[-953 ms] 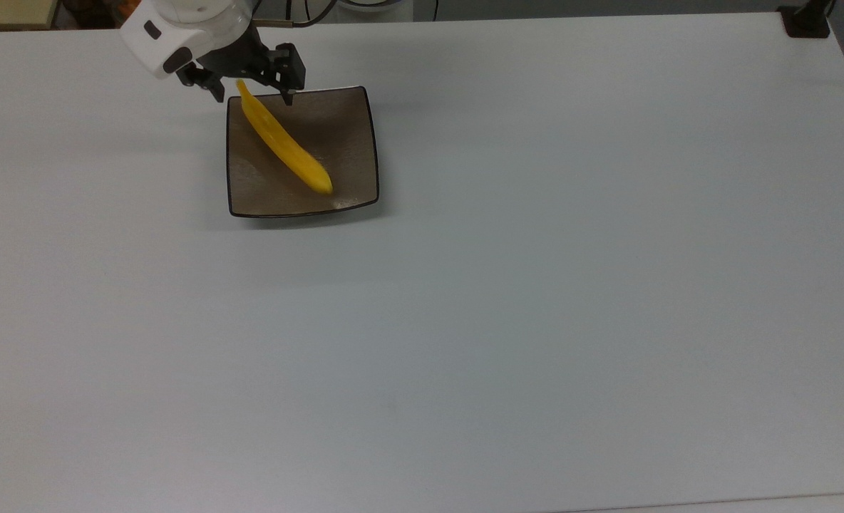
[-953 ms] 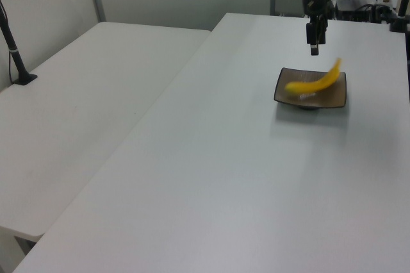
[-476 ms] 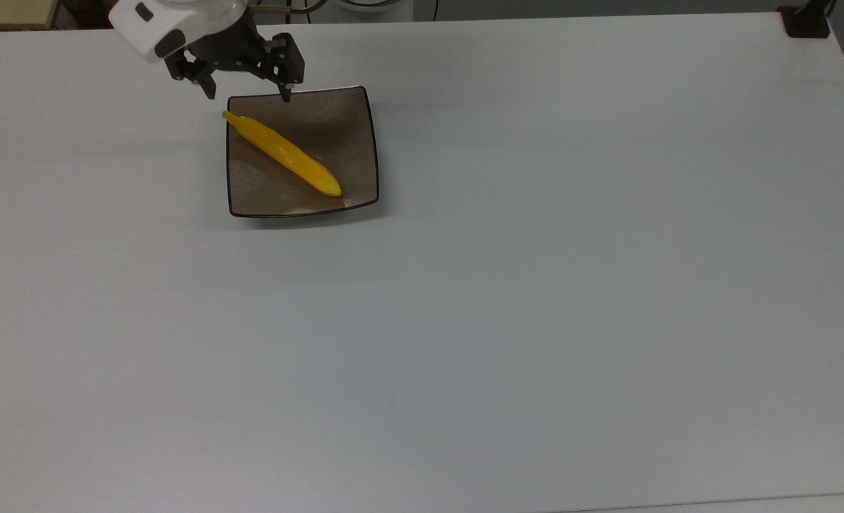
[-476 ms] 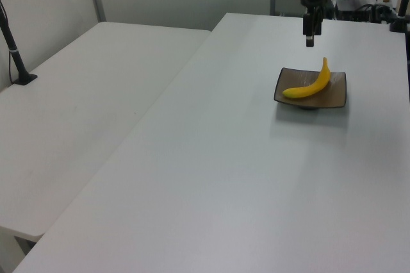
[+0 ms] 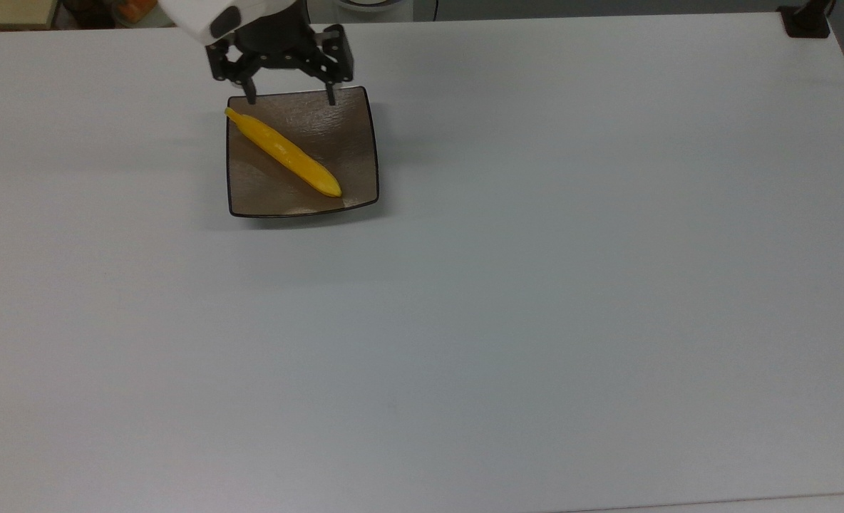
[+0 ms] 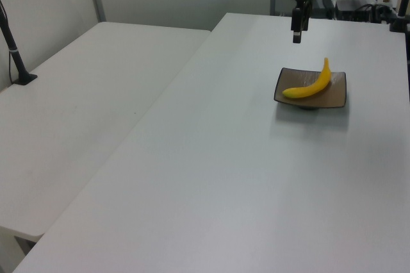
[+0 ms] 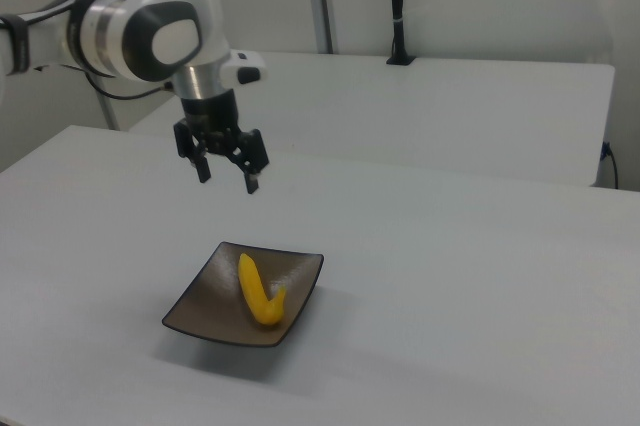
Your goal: Bananas placed on a ceramic plate
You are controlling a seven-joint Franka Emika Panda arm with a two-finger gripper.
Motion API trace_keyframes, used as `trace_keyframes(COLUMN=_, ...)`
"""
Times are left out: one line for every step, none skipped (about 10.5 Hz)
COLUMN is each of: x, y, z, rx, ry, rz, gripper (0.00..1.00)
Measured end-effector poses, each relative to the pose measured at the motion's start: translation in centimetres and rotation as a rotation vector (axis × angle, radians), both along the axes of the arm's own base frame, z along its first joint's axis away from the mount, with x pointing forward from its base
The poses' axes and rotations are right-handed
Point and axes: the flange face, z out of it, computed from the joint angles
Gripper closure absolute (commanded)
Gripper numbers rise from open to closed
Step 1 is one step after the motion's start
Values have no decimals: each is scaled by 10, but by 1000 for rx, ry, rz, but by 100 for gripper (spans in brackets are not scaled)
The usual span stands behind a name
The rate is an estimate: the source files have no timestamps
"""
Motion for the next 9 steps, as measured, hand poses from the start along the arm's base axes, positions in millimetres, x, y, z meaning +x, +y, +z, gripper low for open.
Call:
trace_keyframes(x=-1, y=18, z=5, rx=2, ry=-13, rz=3, gripper=0)
trace_keyframes(x=-3, y=35, z=8, rx=3, ry=-19, rz=18, gripper=0)
trace_keyframes(x=-6, y=54, z=10, rx=4, ry=-21, rz=43, gripper=0)
trace_keyframes(x=-8, y=73, z=9, rx=3, ry=-32, rz=65, gripper=0)
trace_keyframes(x=-9, y=80, z=8, rx=5, ry=-49, rz=71, gripper=0)
trace_keyframes(x=-9, y=83, z=6, rx=4, ry=-54, rz=77, gripper=0)
trace_keyframes(x=-10, y=85, z=6, rx=-8, ry=-56, rz=85, gripper=0)
trace_keyframes(x=-10, y=84, z=7, rx=-15, ry=-60, rz=82, gripper=0)
trace_keyframes(x=-9, y=80, z=8, rx=-24, ry=-64, rz=78, gripper=0)
